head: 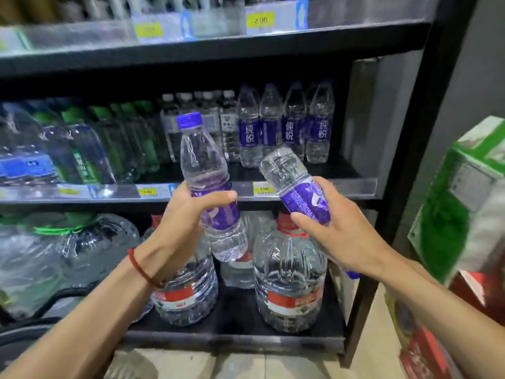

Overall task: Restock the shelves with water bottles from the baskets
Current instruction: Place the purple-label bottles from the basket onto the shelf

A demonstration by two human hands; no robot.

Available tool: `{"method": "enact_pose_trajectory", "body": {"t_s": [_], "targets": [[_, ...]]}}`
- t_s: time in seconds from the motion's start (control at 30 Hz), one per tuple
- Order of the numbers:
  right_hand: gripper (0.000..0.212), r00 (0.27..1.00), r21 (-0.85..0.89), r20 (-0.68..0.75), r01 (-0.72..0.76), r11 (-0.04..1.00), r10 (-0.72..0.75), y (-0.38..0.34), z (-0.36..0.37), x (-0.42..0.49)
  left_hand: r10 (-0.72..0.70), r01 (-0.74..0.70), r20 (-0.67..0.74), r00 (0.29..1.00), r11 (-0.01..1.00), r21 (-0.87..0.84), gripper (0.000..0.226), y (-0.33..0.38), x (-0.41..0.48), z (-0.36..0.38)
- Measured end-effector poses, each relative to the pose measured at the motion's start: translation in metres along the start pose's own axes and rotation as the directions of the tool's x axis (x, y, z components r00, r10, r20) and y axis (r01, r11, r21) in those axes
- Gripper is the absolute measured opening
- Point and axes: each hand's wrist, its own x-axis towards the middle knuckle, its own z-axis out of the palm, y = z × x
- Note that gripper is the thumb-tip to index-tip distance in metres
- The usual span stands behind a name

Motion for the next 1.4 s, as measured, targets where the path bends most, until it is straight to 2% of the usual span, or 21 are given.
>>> {"method": "enact_pose_trajectory", "body": {"t_s": [0.07,0.13,0.37,0.57,0.7,0.87,0.97,1.1,1.2,1.3,1.4], "targets": [[0.038,1.000,-0.022,0.002,-0.009,1.000,0.009,0.000,-0.014,0.003,0.048,-0.048,0.022,0.999,0.999,0.006,0.041,0.014,0.008,0.013],[0.036,1.000,-0.029,-0.006,-0.011,1.000,0.011,0.000,-0.025,0.010,0.106,-0.108,0.035,0.994,0.993,0.039,0.042,0.028,0.019,0.025],[0.035,0.998,-0.062,-0.024,-0.053,0.997,0.052,0.001,-0.050,0.023,0.325,-0.318,-0.055,0.944,0.942,0.105,0.083,0.059,0.074,0.047],[0.033,0.997,-0.145,-0.040,-0.075,0.987,0.070,0.002,-0.058,0.040,0.413,-0.394,-0.010,0.911,0.875,0.280,0.053,0.035,0.128,0.060],[0.035,0.994,-0.171,-0.025,-0.106,0.980,0.103,0.011,-0.055,0.050,0.331,-0.299,-0.034,0.943,0.888,0.350,0.048,0.010,0.166,0.058],[0.036,0.993,-0.203,-0.002,-0.114,0.973,0.116,0.021,-0.045,0.054,0.250,-0.215,-0.040,0.967,0.895,0.390,0.028,-0.020,0.199,0.050],[0.038,0.994,-0.219,0.014,-0.107,0.970,0.113,0.022,-0.040,0.057,0.205,-0.169,-0.080,0.976,0.932,0.320,0.051,-0.032,0.212,0.043],[0.041,0.993,-0.237,0.037,-0.101,0.966,0.113,0.024,-0.041,0.058,0.094,-0.072,-0.119,0.988,0.982,0.175,0.049,-0.038,0.224,0.037],[0.040,0.994,-0.233,0.025,-0.101,0.967,0.110,0.025,-0.038,0.058,0.044,-0.021,-0.125,0.991,0.984,0.174,0.053,-0.037,0.230,0.038],[0.039,0.994,-0.240,0.024,-0.096,0.966,0.105,0.026,-0.037,0.061,0.054,-0.028,-0.127,0.990,0.979,0.201,0.050,-0.036,0.232,0.043],[0.042,0.993,-0.240,0.029,-0.104,0.965,0.114,0.030,-0.038,0.062,0.118,-0.075,-0.175,0.977,0.969,0.237,0.061,-0.037,0.236,0.048]]}}
